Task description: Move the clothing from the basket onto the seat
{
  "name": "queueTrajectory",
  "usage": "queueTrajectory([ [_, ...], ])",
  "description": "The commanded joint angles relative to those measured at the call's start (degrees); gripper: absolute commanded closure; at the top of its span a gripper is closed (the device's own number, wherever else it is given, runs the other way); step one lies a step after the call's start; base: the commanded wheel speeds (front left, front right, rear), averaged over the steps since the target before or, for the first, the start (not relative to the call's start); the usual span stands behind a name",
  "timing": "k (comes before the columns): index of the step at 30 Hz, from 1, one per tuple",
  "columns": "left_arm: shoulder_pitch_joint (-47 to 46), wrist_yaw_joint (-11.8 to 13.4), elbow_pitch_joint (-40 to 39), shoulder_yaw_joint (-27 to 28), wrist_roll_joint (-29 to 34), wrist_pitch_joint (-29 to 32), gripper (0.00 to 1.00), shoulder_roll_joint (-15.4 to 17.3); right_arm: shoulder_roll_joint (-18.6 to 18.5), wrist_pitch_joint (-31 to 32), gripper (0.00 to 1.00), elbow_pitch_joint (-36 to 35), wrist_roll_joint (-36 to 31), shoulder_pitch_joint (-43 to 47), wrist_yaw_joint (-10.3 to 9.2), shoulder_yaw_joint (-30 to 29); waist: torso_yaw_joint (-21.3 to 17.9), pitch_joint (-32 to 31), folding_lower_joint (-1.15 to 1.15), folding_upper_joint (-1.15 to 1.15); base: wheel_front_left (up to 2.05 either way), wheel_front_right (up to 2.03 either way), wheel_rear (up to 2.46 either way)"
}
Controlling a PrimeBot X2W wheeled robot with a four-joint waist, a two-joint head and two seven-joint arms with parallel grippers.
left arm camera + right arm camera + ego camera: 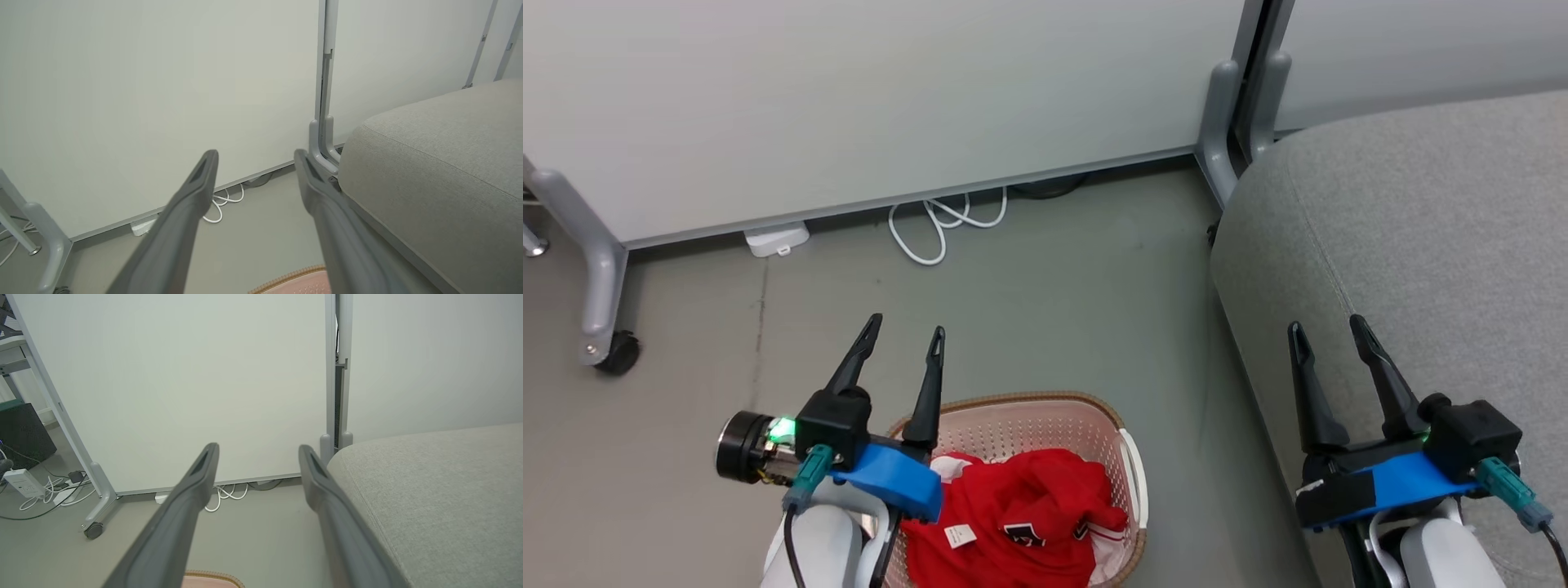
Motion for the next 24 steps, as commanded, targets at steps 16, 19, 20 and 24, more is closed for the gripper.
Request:
queueTrajectory([
  [16, -18.5, -0.9, 19.2, -18.5, -1.4, -0.3, 0.0, 5.7, -0.2, -0.2, 0.0, -2.7, 1.9, -9.0, 0.01, 0.3, -10.0, 17.0, 0.0, 0.0, 0.0, 0.0, 0.0],
  [19, -21.6, -0.9, 23.5, -23.5, -2.5, -0.3, 0.0, 6.8, -0.2, -0.2, 0.0, -3.3, 2.4, -10.5, 0.01, 0.6, -11.1, 19.7, 0.0, 0.0, 0.0, 0.0, 0.0],
  [20, -22.5, -0.9, 25.1, -25.3, -2.9, -0.3, 0.0, 7.1, -0.2, -0.2, 0.0, -3.4, 2.5, -10.8, 0.01, 0.8, -11.4, 20.6, 0.0, 0.0, 0.0, 0.0, 0.0],
  [24, -26.0, -0.9, 32.1, -32.2, -5.3, 0.6, 0.0, 7.4, -0.2, -0.2, 0.0, -4.2, 2.9, -12.5, 0.01, 1.0, -12.4, 23.6, 0.0, 0.0, 0.0, 0.0, 0.0],
])
